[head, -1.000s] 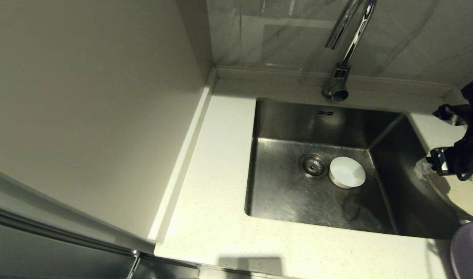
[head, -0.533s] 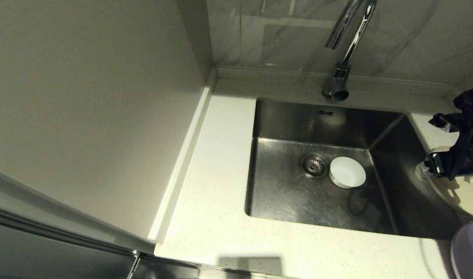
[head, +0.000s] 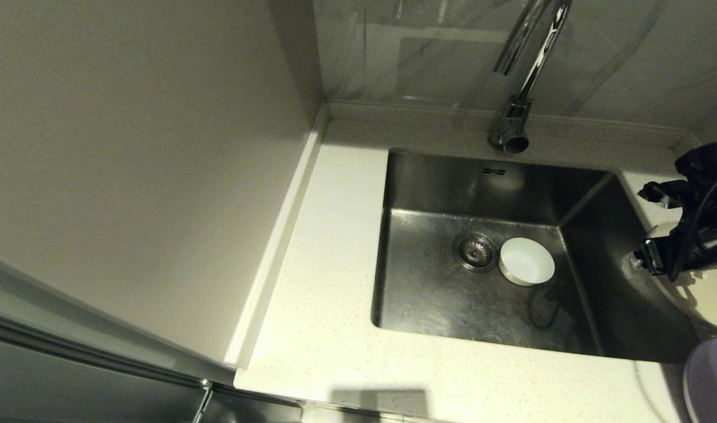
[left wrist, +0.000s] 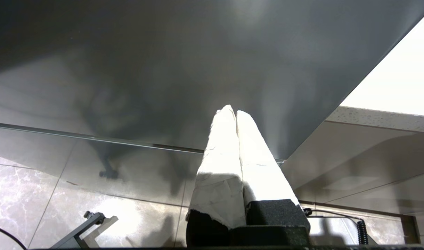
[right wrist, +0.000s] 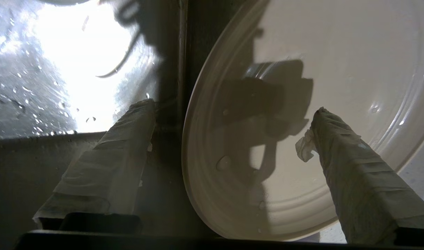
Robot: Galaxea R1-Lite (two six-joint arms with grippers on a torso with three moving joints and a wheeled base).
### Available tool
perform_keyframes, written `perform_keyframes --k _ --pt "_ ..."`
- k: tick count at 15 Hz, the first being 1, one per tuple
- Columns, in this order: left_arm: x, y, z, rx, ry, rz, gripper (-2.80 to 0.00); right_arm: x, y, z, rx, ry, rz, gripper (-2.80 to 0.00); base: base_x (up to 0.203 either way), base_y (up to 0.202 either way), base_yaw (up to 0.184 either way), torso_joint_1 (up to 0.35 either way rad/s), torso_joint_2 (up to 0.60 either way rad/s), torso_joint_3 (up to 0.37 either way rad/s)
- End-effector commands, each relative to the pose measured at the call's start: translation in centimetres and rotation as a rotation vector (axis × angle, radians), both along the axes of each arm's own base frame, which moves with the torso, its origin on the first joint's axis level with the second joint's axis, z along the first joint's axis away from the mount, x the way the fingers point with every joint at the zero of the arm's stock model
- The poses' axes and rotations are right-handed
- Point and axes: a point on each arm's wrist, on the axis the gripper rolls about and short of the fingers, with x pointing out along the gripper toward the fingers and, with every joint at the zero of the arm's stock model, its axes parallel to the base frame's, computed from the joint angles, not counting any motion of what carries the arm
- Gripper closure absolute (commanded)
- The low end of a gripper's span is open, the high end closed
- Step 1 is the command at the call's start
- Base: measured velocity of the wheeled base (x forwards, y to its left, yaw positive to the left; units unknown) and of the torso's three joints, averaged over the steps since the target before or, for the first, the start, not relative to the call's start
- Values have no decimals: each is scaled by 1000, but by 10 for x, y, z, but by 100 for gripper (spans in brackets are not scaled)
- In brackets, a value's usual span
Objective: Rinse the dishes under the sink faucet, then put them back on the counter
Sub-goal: Put a plate into the sink
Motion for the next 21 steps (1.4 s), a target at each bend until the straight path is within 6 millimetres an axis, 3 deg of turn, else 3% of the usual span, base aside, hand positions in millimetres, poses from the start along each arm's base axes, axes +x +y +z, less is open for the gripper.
perform_keyframes --k 1,5,6,16,21 --pt "0 0 0 -1 -2 1 0 0 0 -8 5 30 2 -280 0 0 0 0 0 0" --pt "0 0 0 -1 -2 1 0 1 1 -6 1 11 3 -280 0 0 0 0 0 0" --pt "0 0 0 -1 -2 1 0 1 1 -5 -3 -5 4 0 0 0 0 0 0 0" --pt "0 0 0 -1 -2 1 0 1 3 -5 -41 -37 52 0 0 0 0 0 0 0" --pt "0 0 0 -1 -2 1 0 13 30 8 -57 -135 138 0 0 0 0 0 0 0"
